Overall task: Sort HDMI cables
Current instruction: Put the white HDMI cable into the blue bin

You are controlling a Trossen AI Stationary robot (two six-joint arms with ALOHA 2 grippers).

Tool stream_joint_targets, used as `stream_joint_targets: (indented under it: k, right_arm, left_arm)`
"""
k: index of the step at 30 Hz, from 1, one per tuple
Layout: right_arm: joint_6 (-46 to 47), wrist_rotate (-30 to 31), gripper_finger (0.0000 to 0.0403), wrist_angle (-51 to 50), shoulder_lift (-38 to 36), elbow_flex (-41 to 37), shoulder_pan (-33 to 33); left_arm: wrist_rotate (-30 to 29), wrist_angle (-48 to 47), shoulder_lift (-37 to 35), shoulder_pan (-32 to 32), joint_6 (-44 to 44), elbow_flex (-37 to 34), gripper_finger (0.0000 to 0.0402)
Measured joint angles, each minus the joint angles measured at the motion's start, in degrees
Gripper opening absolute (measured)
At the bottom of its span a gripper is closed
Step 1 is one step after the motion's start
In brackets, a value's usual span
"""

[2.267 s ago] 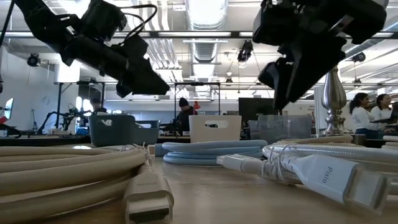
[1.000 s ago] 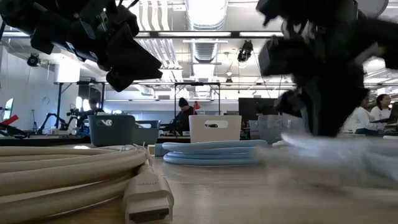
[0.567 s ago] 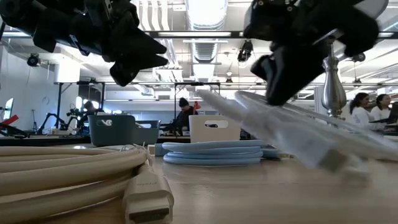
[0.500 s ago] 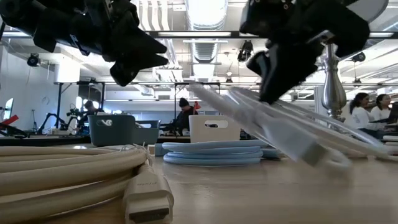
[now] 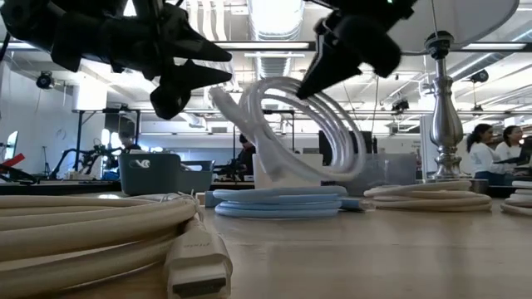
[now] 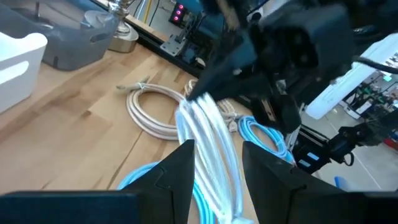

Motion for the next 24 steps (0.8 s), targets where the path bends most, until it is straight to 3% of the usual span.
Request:
stream_joint_targets:
  k: [14,24]
  right_arm:
    - [-2.50,1.46,0.0019,-0.39,0.00,2.03,-1.28]
    - [-2.04,1.33,0.0021,0.02,0.00,0.40,-1.56]
  left_arm:
    - [1.36,-0.30,11.04,0.04,2.57,9.08,0.0138]
    - [1.69,-0.63,13.58,0.07,0.96,10.60,0.0134]
